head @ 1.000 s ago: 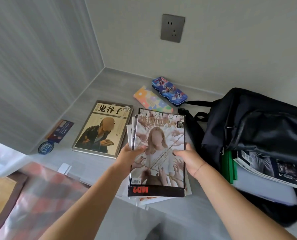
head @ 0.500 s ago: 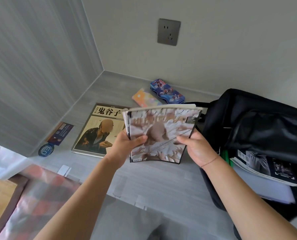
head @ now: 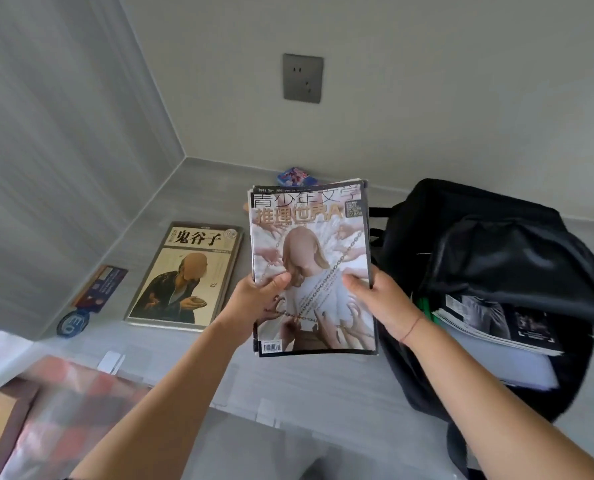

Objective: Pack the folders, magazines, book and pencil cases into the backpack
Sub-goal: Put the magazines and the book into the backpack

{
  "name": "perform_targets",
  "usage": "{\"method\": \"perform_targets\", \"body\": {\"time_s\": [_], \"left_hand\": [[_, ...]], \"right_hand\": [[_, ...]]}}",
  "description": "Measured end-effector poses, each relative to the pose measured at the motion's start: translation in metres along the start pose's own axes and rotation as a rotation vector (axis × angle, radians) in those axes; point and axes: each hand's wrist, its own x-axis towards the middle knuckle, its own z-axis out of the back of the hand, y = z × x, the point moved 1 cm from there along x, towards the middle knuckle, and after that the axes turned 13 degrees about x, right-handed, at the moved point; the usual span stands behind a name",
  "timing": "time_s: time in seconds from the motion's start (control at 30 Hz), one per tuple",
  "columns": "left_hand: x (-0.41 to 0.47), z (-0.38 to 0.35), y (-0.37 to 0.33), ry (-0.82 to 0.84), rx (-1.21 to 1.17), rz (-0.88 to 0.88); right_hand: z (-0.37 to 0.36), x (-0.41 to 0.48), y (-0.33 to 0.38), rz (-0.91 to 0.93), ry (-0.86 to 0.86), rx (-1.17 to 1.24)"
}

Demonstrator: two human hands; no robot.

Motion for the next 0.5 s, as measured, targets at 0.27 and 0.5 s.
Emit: {"method": "perform_targets", "body": {"time_s": [0.27,0.5], "left_hand": [[-0.016,-0.129,-0.072,0.146,0.111,-0.079],[-0.015,-0.234,-0.111,-0.123,0.779,-0.736]], "right_hand": [[0.123,-0.072,0.031,0.019,-0.24,0.176],[0.21,-0.186,-0.016,-0.139,-0.431,0.298]]}}
